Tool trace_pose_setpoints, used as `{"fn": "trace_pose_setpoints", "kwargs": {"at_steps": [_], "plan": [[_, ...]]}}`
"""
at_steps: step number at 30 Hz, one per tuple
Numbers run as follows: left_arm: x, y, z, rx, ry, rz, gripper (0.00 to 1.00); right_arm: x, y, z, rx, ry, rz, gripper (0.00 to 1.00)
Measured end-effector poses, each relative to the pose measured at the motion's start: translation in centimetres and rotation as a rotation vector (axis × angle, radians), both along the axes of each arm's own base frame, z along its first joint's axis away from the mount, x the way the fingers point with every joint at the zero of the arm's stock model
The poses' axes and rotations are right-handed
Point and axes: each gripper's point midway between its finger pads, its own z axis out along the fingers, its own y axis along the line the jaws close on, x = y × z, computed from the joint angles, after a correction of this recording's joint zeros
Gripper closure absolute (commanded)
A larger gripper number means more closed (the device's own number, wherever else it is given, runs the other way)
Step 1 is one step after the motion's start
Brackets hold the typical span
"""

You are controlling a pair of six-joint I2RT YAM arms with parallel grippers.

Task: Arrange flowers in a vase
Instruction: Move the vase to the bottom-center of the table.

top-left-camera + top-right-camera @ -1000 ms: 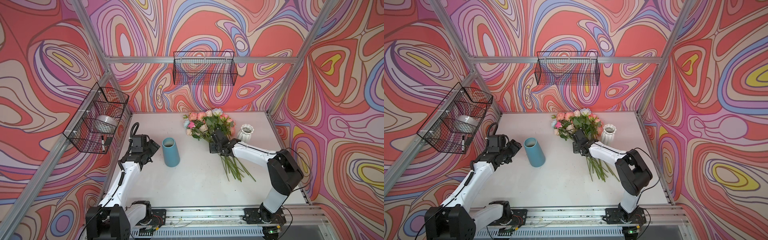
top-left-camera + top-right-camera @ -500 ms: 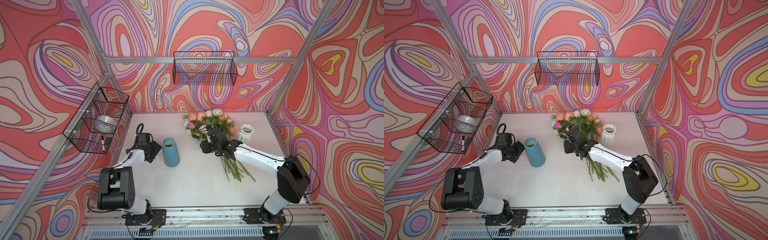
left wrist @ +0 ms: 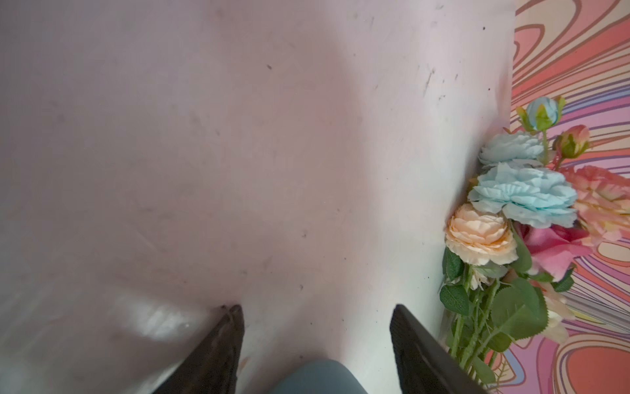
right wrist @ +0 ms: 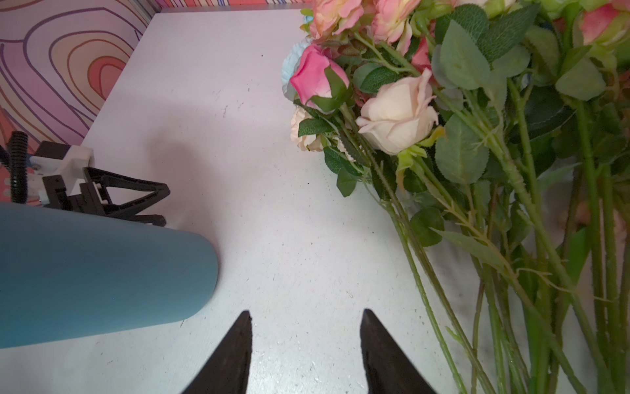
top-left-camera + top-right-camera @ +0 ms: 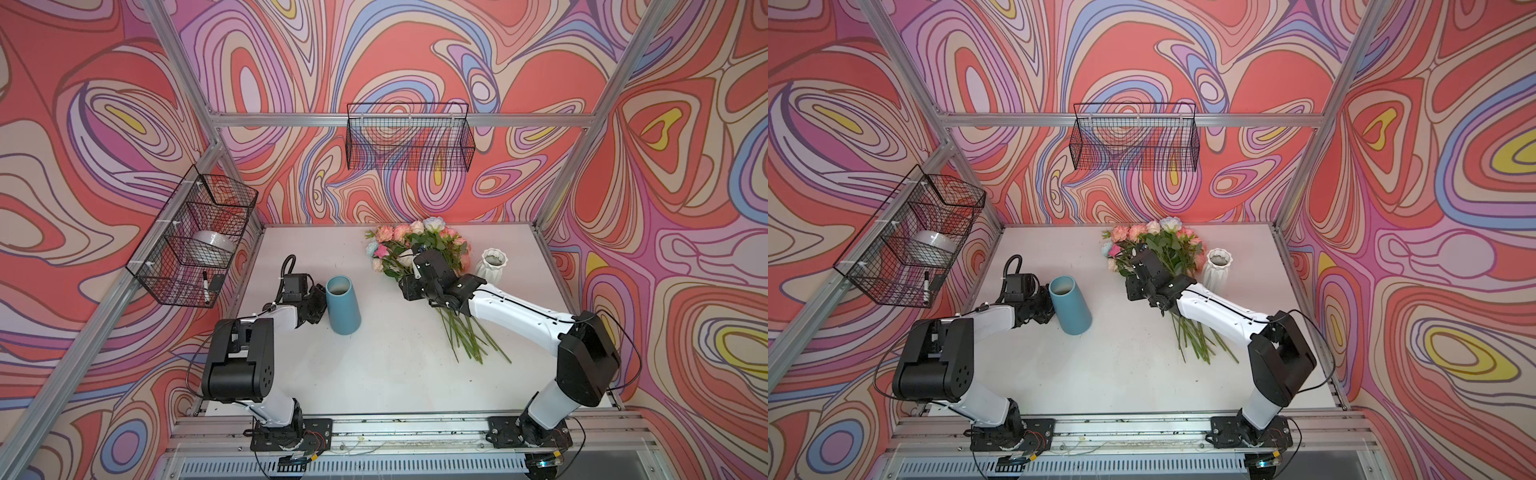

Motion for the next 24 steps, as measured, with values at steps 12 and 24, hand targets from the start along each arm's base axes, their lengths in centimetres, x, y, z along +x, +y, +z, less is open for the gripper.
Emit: {"fn": "trace_pose_setpoints", "kwargs": {"at_steps": [12, 24], "plan": [[-2.7, -6.8, 0.0, 0.008, -0.012, -0.162, 0.31, 2.0, -3.4, 0.0, -0.039, 0.019, -0.083, 0.51], [-6.1, -13.8, -0.1, 0.006, -0.043, -0.352, 0.32, 1.3, -6.3, -3.9, -0.157, 0.108, -0.1, 0.38]]}}
